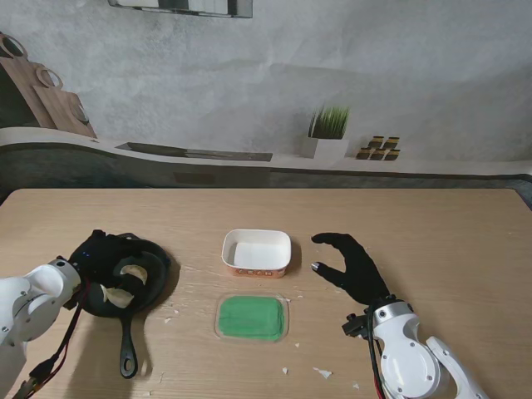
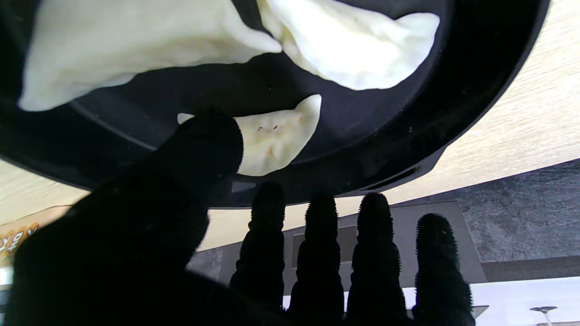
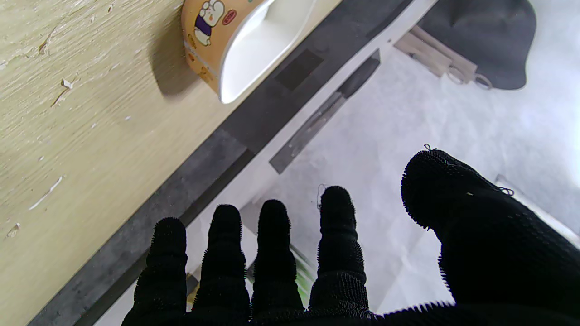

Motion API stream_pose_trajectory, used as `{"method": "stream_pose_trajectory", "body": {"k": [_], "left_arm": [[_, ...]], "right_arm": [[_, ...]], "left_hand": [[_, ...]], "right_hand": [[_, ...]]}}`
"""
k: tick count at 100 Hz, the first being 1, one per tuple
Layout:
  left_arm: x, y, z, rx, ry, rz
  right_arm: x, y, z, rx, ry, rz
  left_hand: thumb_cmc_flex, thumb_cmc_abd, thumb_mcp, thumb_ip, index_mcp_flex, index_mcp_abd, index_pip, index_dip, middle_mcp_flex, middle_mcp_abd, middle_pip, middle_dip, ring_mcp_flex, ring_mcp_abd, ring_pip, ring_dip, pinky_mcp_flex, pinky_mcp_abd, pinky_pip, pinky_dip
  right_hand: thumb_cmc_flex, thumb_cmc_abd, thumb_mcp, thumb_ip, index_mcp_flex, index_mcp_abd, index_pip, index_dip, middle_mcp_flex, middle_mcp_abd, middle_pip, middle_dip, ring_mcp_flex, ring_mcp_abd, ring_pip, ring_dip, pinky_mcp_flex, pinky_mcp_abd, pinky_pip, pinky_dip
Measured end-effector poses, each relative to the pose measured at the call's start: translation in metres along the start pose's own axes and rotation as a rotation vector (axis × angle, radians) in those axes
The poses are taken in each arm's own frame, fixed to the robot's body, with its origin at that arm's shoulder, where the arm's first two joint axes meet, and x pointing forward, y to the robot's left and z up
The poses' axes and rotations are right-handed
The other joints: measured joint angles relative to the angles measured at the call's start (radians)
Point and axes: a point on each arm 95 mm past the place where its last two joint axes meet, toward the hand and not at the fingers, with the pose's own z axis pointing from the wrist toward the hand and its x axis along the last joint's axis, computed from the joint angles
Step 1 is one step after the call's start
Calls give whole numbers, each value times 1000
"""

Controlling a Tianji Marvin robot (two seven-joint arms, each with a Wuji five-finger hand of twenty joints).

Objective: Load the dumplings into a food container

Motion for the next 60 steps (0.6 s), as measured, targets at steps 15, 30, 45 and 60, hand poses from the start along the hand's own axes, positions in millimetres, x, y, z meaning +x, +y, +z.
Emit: {"method": "stream_pose_trajectory", "body": {"k": [15, 30, 45, 60], "left_arm": [[2, 2, 8, -18, 4, 12], [5, 6, 14, -21, 6, 12], [7, 14, 20, -38, 3, 4], [8, 14, 28, -26, 3, -2]], "right_arm": [[0, 1, 0, -4, -1, 0], [0, 1, 0, -10, -1, 0], [0, 1, 0, -11, -4, 2], [-1, 1, 0, -12, -4, 1]], "left_hand": [[0, -25, 9, -1, 4, -9, 37, 13, 35, -5, 39, 37, 49, -1, 77, 51, 1, 0, 23, -10], [0, -27, 31, -1, 37, -20, 64, 33, 81, -6, 65, 72, 97, -2, 149, 102, 1, -1, 47, -10], [19, -36, 43, -1, 68, -45, 124, 60, 134, -6, 89, 101, 139, -10, 189, 129, 3, -1, 58, -10], [37, -38, 66, -2, 73, -45, 235, 134, 174, -6, 114, 125, 199, -3, 226, 152, 31, -2, 83, -10]], "right_hand": [[0, 0, 0, 0, 0, 0, 0, 0, 0, 0, 0, 0, 0, 0, 0, 0, 0, 0, 0, 0], [0, 0, 0, 0, 0, 0, 0, 0, 0, 0, 0, 0, 0, 0, 0, 0, 0, 0, 0, 0], [0, 0, 0, 0, 0, 0, 0, 0, 0, 0, 0, 0, 0, 0, 0, 0, 0, 0, 0, 0], [0, 0, 0, 0, 0, 0, 0, 0, 0, 0, 0, 0, 0, 0, 0, 0, 1, 0, 0, 0]]}}
